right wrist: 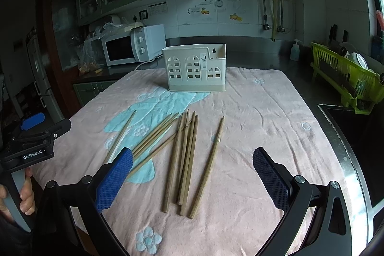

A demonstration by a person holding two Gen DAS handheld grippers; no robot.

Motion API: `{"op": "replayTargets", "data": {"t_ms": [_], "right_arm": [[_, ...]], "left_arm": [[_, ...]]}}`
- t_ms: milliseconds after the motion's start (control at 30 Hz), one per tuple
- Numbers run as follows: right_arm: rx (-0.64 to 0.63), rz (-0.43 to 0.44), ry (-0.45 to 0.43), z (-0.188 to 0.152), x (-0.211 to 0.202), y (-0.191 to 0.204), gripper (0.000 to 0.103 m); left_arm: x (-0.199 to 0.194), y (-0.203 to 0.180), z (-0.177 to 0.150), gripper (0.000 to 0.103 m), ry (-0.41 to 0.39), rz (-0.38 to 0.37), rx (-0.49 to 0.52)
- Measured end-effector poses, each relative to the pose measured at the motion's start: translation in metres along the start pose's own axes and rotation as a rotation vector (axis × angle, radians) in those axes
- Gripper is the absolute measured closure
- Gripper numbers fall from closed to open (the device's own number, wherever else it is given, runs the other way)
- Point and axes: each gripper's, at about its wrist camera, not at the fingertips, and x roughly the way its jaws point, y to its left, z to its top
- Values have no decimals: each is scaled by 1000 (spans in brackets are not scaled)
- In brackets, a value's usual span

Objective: Organize utensils

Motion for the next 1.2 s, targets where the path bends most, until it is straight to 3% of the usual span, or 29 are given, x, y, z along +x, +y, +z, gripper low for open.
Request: {"op": "replayTargets", "data": {"t_ms": [533,633,1000,1067,1200], "right_arm": [[6,-43,42,-4,21,-8,11],[16,-37,68,-6,29,-10,23],[38,-53,181,-18,68,-18,31],[36,-57,206,-21,76,-17,38],[47,-55,236,-26,85,-19,47]], "left_arm": [[21,6,0,6,35,5,-25],[28,6,-1,11,53,3,-28],[60,4,-14,34,136,-28,-22],[66,2,-17,42,153,-39,-18],[75,0,-22,49,185,-64,-11]]}}
